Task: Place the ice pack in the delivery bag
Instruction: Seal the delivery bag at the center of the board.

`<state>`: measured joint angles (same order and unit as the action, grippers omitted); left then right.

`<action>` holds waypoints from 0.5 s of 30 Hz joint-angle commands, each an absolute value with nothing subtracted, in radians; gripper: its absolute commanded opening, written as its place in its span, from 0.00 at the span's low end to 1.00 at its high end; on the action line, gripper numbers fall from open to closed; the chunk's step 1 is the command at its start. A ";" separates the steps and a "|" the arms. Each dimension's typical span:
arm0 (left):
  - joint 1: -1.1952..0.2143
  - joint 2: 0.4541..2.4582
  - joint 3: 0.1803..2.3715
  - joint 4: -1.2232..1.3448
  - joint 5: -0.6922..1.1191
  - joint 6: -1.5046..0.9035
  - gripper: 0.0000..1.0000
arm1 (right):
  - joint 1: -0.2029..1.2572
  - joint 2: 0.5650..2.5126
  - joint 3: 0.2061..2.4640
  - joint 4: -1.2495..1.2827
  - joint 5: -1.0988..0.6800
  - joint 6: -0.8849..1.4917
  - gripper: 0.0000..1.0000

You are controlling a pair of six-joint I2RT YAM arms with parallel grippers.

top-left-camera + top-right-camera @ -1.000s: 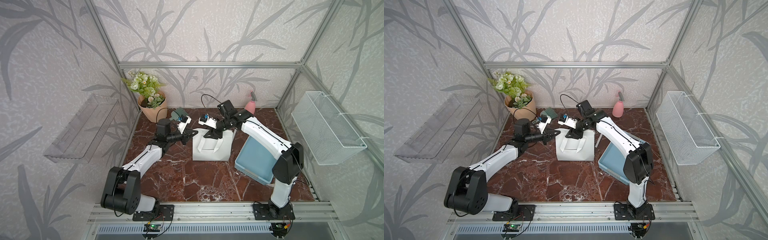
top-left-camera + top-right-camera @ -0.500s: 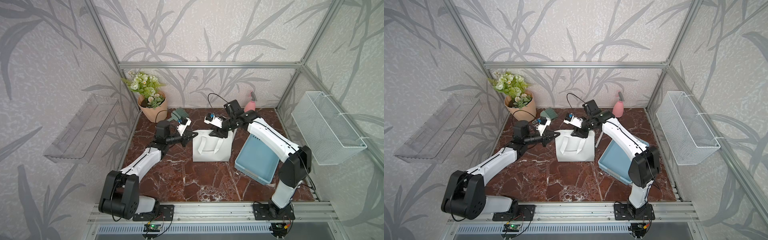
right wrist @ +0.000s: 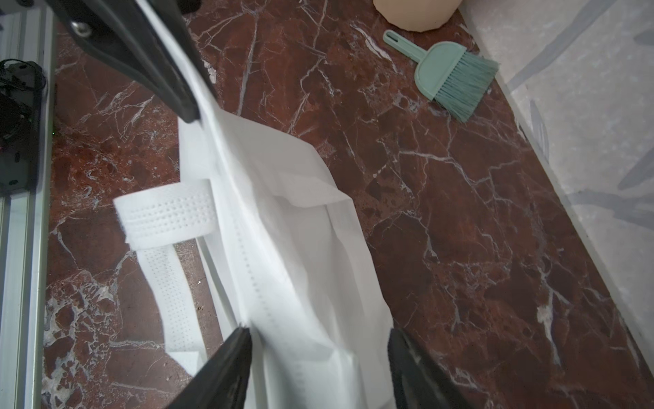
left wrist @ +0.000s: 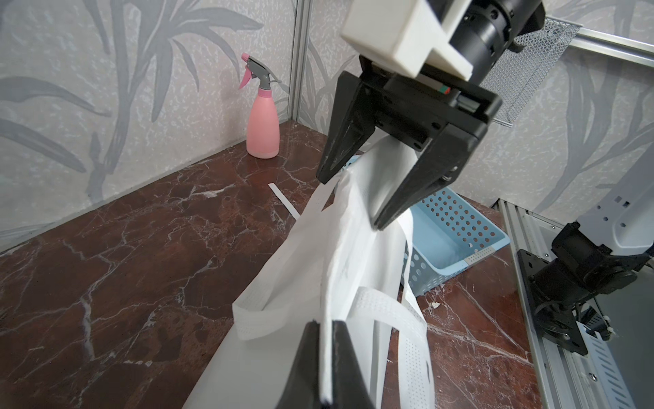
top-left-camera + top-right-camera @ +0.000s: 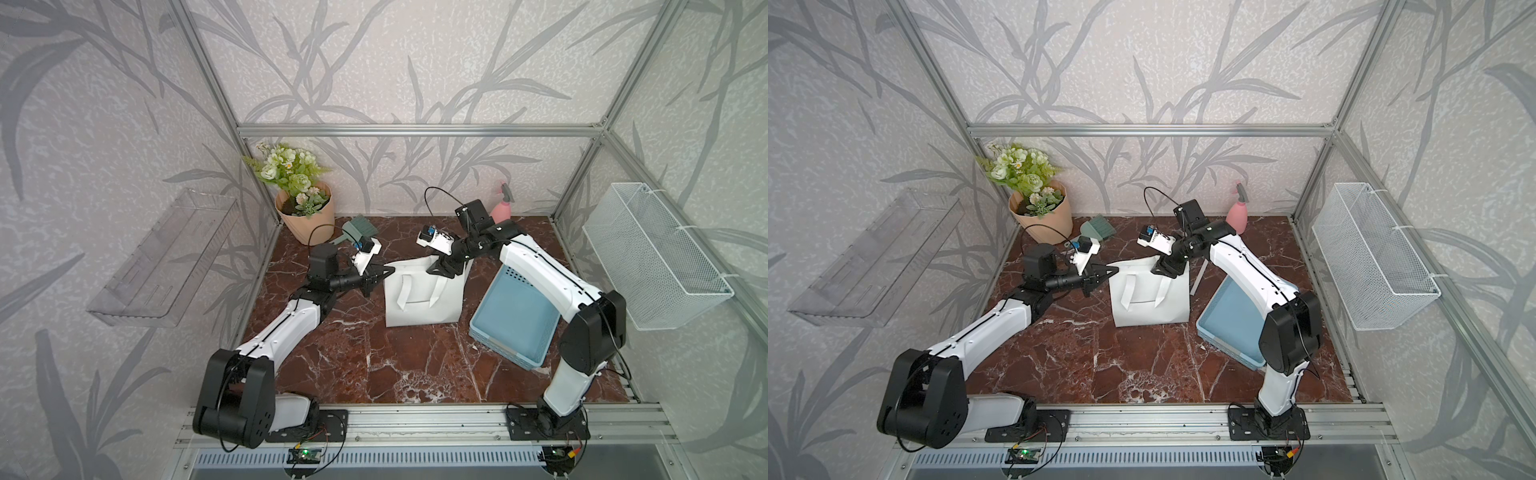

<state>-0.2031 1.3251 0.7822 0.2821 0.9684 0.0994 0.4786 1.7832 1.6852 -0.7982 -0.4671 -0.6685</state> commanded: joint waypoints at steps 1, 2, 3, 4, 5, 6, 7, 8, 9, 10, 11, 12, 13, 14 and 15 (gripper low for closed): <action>-0.195 1.294 0.775 0.308 0.986 0.121 0.00 | 0.466 1.763 1.672 -0.848 -0.454 -0.661 0.65; -0.195 1.296 0.775 0.315 0.990 0.115 0.00 | 0.465 1.766 1.678 -0.850 -0.468 -0.656 0.65; -0.195 1.298 0.776 0.320 0.992 0.111 0.00 | 0.466 1.776 1.691 -0.861 -0.486 -0.659 0.65; -0.195 1.302 0.776 0.322 0.995 0.108 0.00 | 0.467 1.784 1.701 -0.865 -0.503 -0.657 0.64; -0.195 1.303 0.777 0.324 0.999 0.107 0.00 | 0.469 1.790 1.708 -0.864 -0.524 -0.652 0.63; -0.195 1.304 0.777 0.327 1.001 0.107 0.00 | 0.471 1.795 1.713 -0.865 -0.538 -0.653 0.62; -0.195 1.304 0.775 0.328 1.002 0.105 0.00 | 0.476 1.805 1.728 -0.869 -0.570 -0.658 0.62; -0.195 1.302 0.776 0.330 1.002 0.104 0.00 | 0.480 1.813 1.737 -0.869 -0.578 -0.660 0.62; -0.196 1.301 0.775 0.328 1.005 0.105 0.00 | 0.488 1.819 1.748 -0.873 -0.585 -0.668 0.62; -0.196 1.299 0.775 0.329 1.004 0.107 0.00 | 0.495 1.826 1.758 -0.873 -0.589 -0.677 0.62; -0.196 1.297 0.774 0.330 1.003 0.106 0.00 | 0.501 1.833 1.767 -0.874 -0.591 -0.681 0.62; -0.195 1.297 0.773 0.333 1.004 0.104 0.00 | 0.507 1.842 1.784 -0.880 -0.597 -0.686 0.62; -0.195 1.297 0.774 0.333 1.005 0.104 0.00 | 0.512 1.855 1.797 -0.888 -0.602 -0.690 0.62; -0.195 1.298 0.773 0.333 1.005 0.103 0.00 | 0.515 1.864 1.809 -0.894 -0.604 -0.692 0.61; -0.195 1.299 0.774 0.334 1.006 0.103 0.00 | 0.518 1.872 1.816 -0.893 -0.600 -0.692 0.61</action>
